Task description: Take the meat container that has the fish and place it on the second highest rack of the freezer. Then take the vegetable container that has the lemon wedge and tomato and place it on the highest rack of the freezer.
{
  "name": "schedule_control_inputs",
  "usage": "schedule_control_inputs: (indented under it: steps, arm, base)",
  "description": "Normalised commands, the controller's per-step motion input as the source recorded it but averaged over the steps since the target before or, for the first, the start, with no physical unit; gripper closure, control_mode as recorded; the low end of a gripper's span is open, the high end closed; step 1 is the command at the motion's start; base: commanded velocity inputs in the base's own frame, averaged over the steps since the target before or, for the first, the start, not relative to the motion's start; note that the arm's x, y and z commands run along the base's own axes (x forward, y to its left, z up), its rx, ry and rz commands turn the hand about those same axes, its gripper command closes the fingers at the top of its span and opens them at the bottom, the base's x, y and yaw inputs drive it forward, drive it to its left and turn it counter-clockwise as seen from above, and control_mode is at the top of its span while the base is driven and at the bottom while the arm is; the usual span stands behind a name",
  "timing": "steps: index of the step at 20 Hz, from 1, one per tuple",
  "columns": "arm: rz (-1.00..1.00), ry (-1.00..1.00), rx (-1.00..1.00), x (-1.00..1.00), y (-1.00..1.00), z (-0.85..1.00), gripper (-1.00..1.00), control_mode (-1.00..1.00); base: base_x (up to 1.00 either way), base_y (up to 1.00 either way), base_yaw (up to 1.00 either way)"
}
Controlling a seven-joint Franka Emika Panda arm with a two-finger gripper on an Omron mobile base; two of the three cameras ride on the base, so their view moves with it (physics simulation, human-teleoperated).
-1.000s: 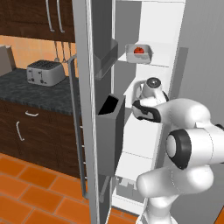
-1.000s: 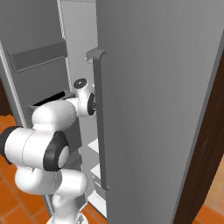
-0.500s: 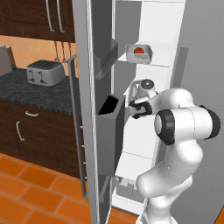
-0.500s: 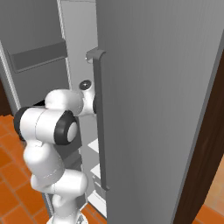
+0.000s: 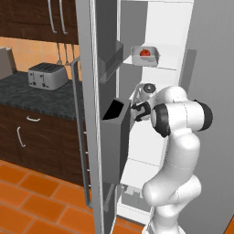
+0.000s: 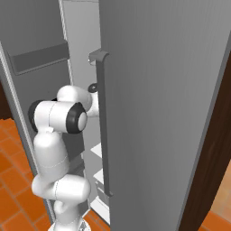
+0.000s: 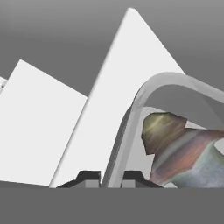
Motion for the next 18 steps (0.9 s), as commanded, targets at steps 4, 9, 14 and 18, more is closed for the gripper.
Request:
schedule_control_inputs:
  steps: [4, 9, 14, 18]
  arm:
    - [-0.04, -0.05, 0.00, 0.06, -0.15, -0.03, -1.00, -1.00]
    - [-0.01, -0.13, 0.00, -0.10, 0.00, 0.11, -1.00, -1.00]
    - [0.00, -0.13, 0.01, -0.46, 0.12, 0.45, -1.00, -1.00]
    - [0.00, -0.05, 0.03, -0.96, 0.35, 0.85, -1.00, -1.00]
  base:
    - [0.00, 0.00, 0.00]
    - [0.00, 0.00, 0.00]
    - [0.00, 0.00, 0.00]
    - [0.00, 0.00, 0.00]
